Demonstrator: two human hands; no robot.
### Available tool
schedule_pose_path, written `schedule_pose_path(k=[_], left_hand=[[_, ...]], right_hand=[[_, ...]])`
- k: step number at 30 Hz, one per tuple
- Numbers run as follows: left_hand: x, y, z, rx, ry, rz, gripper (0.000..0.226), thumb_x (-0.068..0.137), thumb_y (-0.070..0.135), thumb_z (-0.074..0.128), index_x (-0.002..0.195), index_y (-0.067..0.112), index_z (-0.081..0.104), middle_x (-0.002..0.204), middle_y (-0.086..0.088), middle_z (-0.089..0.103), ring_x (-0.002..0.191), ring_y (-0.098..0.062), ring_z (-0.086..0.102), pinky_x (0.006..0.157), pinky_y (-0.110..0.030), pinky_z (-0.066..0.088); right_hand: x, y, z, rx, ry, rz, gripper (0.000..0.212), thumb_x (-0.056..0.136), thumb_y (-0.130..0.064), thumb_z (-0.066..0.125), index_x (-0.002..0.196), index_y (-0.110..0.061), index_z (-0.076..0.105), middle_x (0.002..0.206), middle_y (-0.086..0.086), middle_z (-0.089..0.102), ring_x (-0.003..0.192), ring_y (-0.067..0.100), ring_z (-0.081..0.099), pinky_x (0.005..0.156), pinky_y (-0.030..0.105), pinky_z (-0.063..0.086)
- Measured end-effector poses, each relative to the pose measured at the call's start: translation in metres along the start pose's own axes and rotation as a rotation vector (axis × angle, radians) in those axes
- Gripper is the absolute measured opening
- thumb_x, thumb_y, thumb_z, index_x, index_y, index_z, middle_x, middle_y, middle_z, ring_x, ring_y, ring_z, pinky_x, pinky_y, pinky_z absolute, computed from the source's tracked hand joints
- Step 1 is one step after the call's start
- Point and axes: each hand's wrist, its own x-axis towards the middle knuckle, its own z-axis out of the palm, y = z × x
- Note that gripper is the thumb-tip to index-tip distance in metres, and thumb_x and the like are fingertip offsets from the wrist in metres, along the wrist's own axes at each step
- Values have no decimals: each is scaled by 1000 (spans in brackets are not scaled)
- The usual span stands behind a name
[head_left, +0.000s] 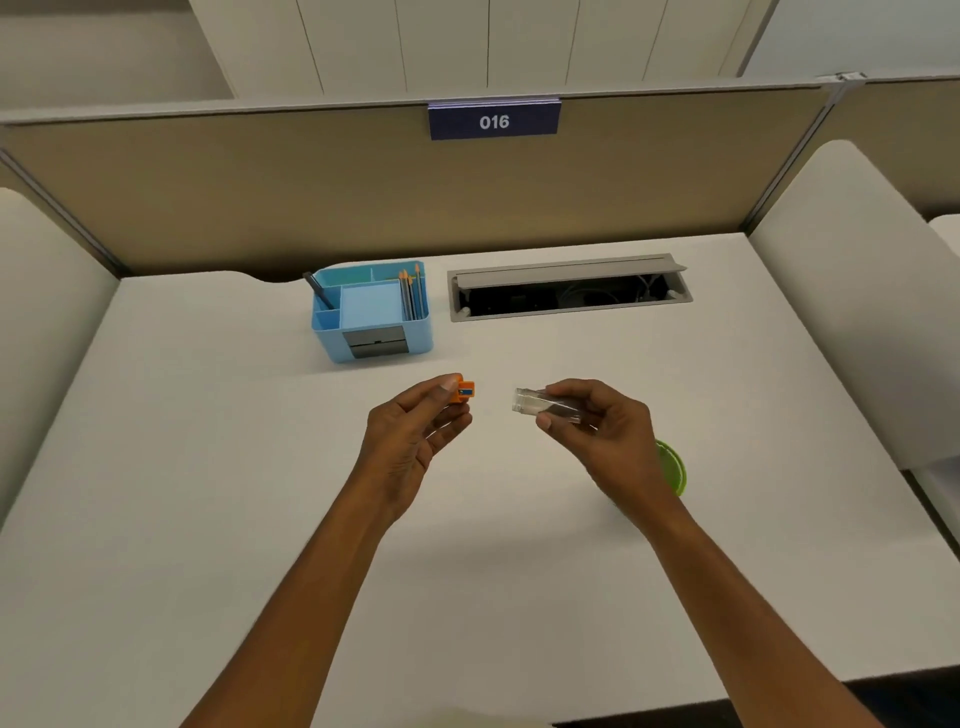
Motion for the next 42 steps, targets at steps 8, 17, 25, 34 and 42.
schedule_pose_path(k=[8,17,25,34,42], left_hand=[[-8,15,-16,9,51,46,25,75,30,79,97,19,86,98,-7,83,90,-20,78,78,-30,64],[-12,19,-35,13,93,82,39,64,41,86,97,21,86,101,-6,83,94,-23,79,79,-29,63],[-11,23,-48,-2,124,80,26,72,32,83,96,22,86,102,-6,84,97,-24,79,76,-26,62],[-6,28,-56,-19,124,59,29,70,32,84,96,20,86,100,-6,84,91,-22,79,76,-26,63],[0,32,-55,-18,116,35,23,73,27,81,94,19,86,96,-5,84,87,-20,79,75,-27,63]], right_hand=[[20,-17,52,-212,-105,-204,31,85,-9,81,115,-11,73,111,2,77,102,13,74,90,22,61],[30,-22,80,-238,-204,-212,32,85,-9,81,115,-12,73,109,1,78,100,7,74,92,20,59],[36,-22,94,-250,-255,-224,32,85,-10,81,116,-11,72,110,2,77,101,12,75,94,22,59],[45,-19,101,-224,-291,-223,33,83,-11,83,115,-14,74,111,-2,78,103,15,75,94,23,59],[52,-16,101,-192,-292,-241,35,82,-5,83,116,-11,75,112,-1,78,103,15,75,95,23,59]])
